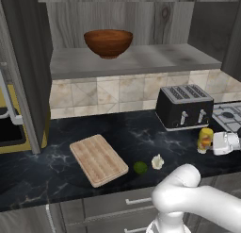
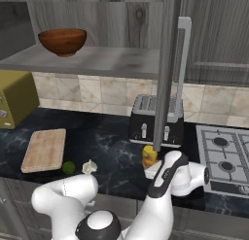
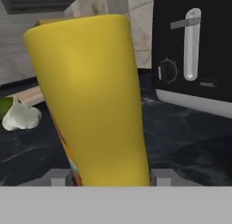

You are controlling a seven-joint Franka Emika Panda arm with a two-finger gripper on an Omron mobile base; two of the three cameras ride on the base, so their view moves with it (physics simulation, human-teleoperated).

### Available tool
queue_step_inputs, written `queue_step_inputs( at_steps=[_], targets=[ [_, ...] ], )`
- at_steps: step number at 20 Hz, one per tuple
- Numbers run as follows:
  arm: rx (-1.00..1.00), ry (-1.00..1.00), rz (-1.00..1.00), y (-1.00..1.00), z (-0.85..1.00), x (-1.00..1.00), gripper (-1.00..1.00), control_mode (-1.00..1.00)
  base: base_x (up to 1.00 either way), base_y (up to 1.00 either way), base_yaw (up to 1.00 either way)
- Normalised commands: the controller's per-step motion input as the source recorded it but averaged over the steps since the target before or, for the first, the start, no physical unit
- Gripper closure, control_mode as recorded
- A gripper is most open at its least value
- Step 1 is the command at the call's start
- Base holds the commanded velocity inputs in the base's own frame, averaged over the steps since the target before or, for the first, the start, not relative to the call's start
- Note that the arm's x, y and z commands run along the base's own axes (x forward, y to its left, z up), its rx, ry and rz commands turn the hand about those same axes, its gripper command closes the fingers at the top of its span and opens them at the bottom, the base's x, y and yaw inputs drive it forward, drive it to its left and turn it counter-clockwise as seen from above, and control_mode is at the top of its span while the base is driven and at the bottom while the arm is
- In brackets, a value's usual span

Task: Open the cabinet. Place the bowl and condiment on the counter. Then place the lime and garlic on the cutting board.

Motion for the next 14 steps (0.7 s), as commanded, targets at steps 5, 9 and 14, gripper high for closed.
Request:
queue_step_inputs(
  at_steps=[5, 9, 14],
  targets=[
    [0.00, 0.00, 0.03, -0.02, -0.12, 0.00, 1.00, -1.00, 0.00, 0.00, 0.00],
    [0.00, 0.00, 0.04, -0.02, -0.10, 0.00, 1.00, -1.00, 0.00, 0.00, 0.00],
    [0.00, 0.00, 0.04, -0.02, -0.06, 0.00, -1.00, -1.00, 0.00, 0.00, 0.00]
  ],
)
